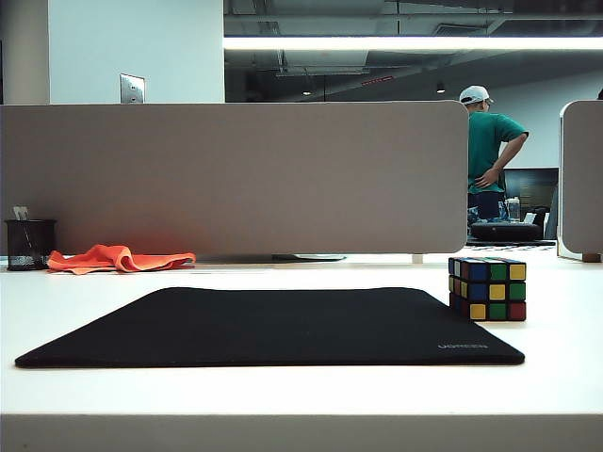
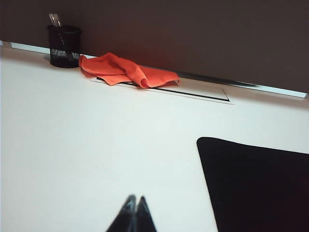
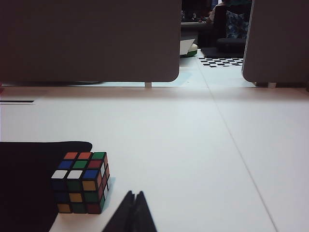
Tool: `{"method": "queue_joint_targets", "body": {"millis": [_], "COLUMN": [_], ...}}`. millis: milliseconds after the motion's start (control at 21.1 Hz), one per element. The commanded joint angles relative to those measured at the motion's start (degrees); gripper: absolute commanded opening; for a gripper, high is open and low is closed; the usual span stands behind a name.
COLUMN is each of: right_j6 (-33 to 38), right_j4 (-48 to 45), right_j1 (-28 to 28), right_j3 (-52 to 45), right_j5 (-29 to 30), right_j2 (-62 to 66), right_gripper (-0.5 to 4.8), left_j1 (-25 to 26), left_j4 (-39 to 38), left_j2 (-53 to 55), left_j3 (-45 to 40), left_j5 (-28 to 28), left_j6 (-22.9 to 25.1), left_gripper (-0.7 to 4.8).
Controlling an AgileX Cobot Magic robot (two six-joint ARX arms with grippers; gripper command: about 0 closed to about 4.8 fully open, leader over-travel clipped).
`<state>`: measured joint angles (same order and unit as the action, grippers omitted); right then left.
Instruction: Pick up the cube on the right side of the mouse pad, then place it in the center of the mouse pad.
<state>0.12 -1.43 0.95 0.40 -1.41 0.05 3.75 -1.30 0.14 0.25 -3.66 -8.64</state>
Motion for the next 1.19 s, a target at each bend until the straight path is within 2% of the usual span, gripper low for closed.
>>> {"method": "queue_joint_targets", "body": {"millis": [47, 237, 996, 1091, 1186], "right_j6": [-0.15, -0.17, 0.42, 2.93, 4.83], "right_j4": [-0.94, -0.07, 0.33, 0.33, 1.44], "right_j1": [0.02, 0.02, 0.07, 0.09, 0.09], "right_j3": [-0.33, -0.33, -0.28, 0.55, 3.93], "right_j5": [0.11, 0.09, 0.11, 0.09, -0.13], "right_j2": [-0.13, -0.13, -0.13, -0.13, -0.09], "right_gripper": [-0.01, -0.01, -0.01, -0.03, -0.03], "left_j1": [0.09, 0.09, 0.02, 0.02, 0.02], "left_j4": [2.75, 8.66, 8.68, 6.38, -0.04], "left_j2": [0.02, 0.02, 0.02, 0.02, 0.02], "left_j3": [0.22, 0.22, 0.42, 2.25, 7.13], "left_j5": [-0.20, -0.07, -0.76, -3.82, -4.31], "left_j6": [0.02, 0.04, -1.16, -1.05, -0.22], "left_gripper": [-0.02, -0.02, -0.04, -0.04, -0.04]}}
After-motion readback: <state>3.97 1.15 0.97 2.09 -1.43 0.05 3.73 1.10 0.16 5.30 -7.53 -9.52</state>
